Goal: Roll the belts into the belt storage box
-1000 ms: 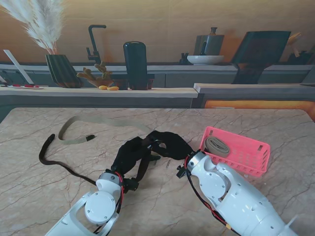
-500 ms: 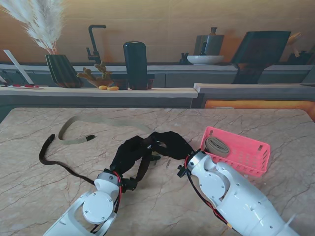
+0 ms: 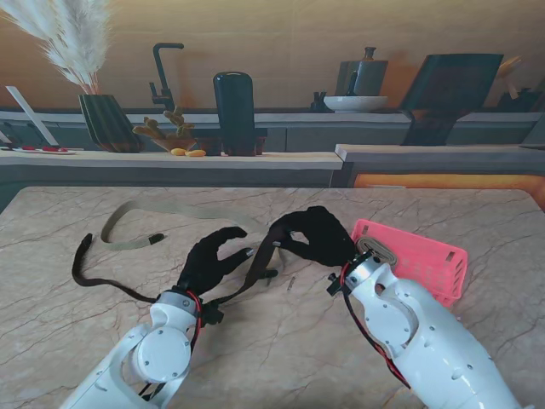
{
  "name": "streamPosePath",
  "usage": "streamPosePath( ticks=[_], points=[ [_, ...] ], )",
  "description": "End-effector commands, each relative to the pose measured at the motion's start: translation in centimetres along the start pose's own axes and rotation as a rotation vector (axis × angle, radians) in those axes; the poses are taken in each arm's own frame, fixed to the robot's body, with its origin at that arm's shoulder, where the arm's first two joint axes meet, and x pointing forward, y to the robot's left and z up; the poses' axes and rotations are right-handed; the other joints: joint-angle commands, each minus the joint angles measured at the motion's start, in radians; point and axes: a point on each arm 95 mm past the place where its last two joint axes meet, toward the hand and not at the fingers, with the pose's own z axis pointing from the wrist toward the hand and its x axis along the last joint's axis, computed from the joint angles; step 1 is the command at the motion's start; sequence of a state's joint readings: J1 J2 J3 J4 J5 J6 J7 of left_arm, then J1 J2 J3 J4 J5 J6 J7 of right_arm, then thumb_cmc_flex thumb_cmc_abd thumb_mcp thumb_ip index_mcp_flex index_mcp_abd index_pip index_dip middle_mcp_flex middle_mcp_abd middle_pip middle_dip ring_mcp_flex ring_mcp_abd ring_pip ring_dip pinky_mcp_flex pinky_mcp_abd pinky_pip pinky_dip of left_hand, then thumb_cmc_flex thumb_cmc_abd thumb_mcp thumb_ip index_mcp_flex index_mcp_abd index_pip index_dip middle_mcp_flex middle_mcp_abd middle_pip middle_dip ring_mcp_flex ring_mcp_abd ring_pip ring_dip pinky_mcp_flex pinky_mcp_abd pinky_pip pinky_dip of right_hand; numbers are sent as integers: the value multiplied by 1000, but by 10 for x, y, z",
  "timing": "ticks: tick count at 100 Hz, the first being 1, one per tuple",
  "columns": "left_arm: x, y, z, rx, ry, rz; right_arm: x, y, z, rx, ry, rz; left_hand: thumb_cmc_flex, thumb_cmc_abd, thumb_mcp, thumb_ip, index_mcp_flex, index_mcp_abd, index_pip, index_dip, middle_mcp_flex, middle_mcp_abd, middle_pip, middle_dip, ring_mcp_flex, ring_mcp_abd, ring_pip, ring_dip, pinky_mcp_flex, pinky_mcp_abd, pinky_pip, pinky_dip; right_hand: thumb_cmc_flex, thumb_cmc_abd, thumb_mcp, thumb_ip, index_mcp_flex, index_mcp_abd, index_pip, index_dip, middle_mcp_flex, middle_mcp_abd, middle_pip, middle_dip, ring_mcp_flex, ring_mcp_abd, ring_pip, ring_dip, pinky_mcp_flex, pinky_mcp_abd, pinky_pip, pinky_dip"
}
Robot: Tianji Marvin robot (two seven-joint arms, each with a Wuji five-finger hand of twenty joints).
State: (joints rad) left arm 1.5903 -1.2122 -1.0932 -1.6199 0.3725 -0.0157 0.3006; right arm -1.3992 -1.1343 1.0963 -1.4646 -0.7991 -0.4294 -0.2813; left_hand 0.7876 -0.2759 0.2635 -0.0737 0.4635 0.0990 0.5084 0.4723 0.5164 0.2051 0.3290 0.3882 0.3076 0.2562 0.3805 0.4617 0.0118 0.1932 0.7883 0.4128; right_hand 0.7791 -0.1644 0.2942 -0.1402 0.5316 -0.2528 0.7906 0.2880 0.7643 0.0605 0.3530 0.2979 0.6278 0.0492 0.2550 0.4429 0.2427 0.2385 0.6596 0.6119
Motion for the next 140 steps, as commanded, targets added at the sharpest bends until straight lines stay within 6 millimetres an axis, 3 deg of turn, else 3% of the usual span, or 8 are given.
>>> streamPosePath(
  ticks=[1, 44, 61, 69, 84, 90, 125, 140],
  points=[
    [-2, 1, -4, -52, -16, -10, 3, 8, -3, -25, 18, -7, 12, 32, -56, 35, -4, 11, -67, -33, -35, 9, -40, -27, -33, -35, -37, -41, -18, -63, -41, -34, 4, 103, -9, 35, 6, -70, 13, -13, -22, -17, -30, -12, -34, -16, -18, -19, -18, -10, -26, -14],
    [2, 30, 8, -200, -3, -102, 1, 23, -9, -54, 15, -16, 11, -25, -26, 35, 30, -13, -72, -39, -15, -12, -51, -78, -3, -47, -49, -87, 6, -53, -82, -55, 20, 101, -29, 46, 10, -68, 19, -19, -11, -19, -34, -13, -21, -17, -13, -25, -11, -12, -21, -15],
    [6, 33, 5, -214, 20, -165, -1, 23, -9, -48, 9, -28, -7, -61, 153, 22, 134, -38, 16, 8, 174, -19, -7, -42, 167, -19, 15, -49, 84, 30, -1, -11, 20, 104, -35, 47, 8, -69, 18, -19, -13, -18, -37, -13, -21, -19, -14, -26, -11, -11, -21, -16],
    [7, 34, 4, -223, 25, -193, -2, 23, -8, -46, 3, -24, 115, -133, 174, -44, 190, -83, 92, 49, 300, -30, 34, -17, 292, -6, 87, -15, 148, 53, 69, 22, 19, 107, -38, 46, 5, -70, 17, -20, -16, -17, -38, -13, -23, -20, -14, -27, -13, -11, -21, -17],
    [9, 31, 3, -270, 10, -277, -4, 23, -8, -45, -2, -15, 239, -91, 219, -27, 268, -65, 291, 7, 506, -38, 146, 122, 476, 23, 286, 77, 264, 76, 243, 100, -7, 150, -65, 40, -21, -84, 0, -21, -27, -9, -43, -15, -26, -19, -17, -28, -15, -11, -22, -18],
    [9, 30, 2, -279, 0, -307, -4, 23, -9, -43, -2, -7, 247, -84, 230, -20, 257, -47, 327, 17, 520, -33, 179, 162, 496, 28, 332, 103, 280, 86, 273, 113, 83, 208, -243, 73, -33, -98, -14, -1, -28, -2, -44, -14, -13, -17, -14, -13, -3, -18, -10, -6],
    [11, 23, -2, -291, -85, -544, -7, 15, -13, 8, 60, -28, 296, -41, 165, -24, 212, 7, 376, 92, 533, -12, 379, 290, 565, 25, 517, 263, 326, 110, 398, 171, 25, 306, -329, 70, -168, -182, -107, -35, -124, 6, -27, -15, -14, -27, 22, 24, 13, -53, 45, 42],
    [13, 20, -3, -280, -126, -648, -8, 9, -12, 41, 111, -31, 334, 22, 41, -20, 201, 34, 383, 85, 561, -56, 487, 376, 617, 13, 593, 320, 357, 121, 451, 197, 2, 346, -323, 77, -303, -201, -115, -91, -194, -11, -14, -29, -47, -38, -17, -11, 5, -65, 17, 33]
  ],
)
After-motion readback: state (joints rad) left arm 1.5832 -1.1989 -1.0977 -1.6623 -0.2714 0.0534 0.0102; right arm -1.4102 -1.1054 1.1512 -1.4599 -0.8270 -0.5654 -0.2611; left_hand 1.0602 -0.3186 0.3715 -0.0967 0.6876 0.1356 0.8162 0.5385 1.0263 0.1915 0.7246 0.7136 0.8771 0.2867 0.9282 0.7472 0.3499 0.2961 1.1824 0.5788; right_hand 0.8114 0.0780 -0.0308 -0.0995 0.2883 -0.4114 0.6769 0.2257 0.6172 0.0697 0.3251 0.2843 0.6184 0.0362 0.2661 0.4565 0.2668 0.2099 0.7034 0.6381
